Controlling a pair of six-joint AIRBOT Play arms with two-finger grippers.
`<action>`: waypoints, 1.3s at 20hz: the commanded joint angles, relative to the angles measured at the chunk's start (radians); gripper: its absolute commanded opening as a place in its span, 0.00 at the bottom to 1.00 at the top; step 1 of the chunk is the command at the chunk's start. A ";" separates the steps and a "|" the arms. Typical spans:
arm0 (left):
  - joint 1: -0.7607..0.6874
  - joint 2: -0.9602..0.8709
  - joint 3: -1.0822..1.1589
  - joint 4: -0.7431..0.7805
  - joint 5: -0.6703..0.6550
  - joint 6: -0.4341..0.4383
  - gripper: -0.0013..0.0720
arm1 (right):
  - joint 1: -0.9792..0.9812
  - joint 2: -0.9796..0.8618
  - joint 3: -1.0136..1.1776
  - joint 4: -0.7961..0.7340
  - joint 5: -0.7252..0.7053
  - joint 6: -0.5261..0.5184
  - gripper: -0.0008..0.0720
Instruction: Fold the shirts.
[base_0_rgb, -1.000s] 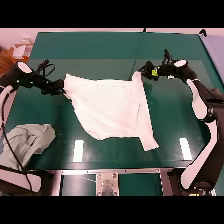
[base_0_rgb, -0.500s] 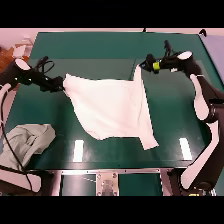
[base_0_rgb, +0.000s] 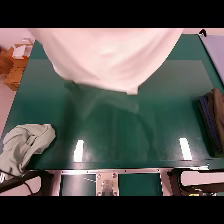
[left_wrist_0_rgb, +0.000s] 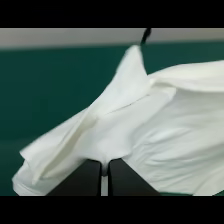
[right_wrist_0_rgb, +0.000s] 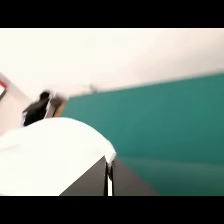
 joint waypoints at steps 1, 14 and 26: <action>0.000 0.225 0.082 0.002 0.083 -0.026 0.05 | -0.122 0.248 0.006 -0.001 0.008 -0.011 0.03; 0.000 0.330 -0.100 0.123 -0.215 -0.252 0.05 | -0.281 0.377 -0.115 0.097 -0.017 0.008 0.03; -0.025 -0.491 -0.268 -0.170 -0.014 -0.023 0.05 | -0.071 -0.181 -0.418 -0.095 -0.074 -0.003 0.03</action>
